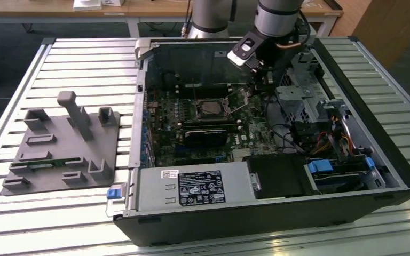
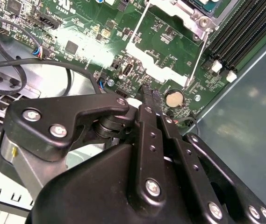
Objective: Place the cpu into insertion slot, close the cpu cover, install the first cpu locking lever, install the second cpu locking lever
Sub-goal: 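Close the cpu cover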
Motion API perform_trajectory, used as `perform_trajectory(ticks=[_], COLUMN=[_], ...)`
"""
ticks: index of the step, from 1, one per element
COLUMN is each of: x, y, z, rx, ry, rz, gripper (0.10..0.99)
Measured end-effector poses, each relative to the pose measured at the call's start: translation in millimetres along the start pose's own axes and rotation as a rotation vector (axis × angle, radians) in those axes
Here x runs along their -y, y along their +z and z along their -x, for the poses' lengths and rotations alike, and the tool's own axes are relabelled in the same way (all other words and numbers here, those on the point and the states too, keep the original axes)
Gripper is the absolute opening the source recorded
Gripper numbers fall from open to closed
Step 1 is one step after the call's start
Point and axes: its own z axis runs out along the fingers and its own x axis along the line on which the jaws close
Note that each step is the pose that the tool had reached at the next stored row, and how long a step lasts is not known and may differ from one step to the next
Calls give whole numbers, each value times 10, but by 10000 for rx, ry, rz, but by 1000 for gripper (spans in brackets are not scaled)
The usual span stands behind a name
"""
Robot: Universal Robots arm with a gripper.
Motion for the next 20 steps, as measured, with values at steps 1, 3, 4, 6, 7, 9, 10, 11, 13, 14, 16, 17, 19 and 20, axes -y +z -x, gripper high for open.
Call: perform_trajectory(ticks=[1,3,4,6,7,9,10,11,13,14,16,17,19,20], x=[1,2,5,29,51,106,135,163,208,226,260,278,341,367], y=[6,18,23,27,27,26,25,24,22,21,14,8,-4,-5], z=[0,0,0,0,0,0,0,-1,-1,-1,-1,-2,-3,-3], rx=[-1,0,0,1,0,0,0,-1,1,1,0,0,-1,0], ry=[2,2,2,1,1,1,2,2,1,2,2,1,2,1], rz=[-3,-7,-8,-8,-7,-8,-8,-7,-8,-8,-8,-8,-8,-8], gripper=[106,106,106,106,106,106,106,106,106,106,106,106,106,106])
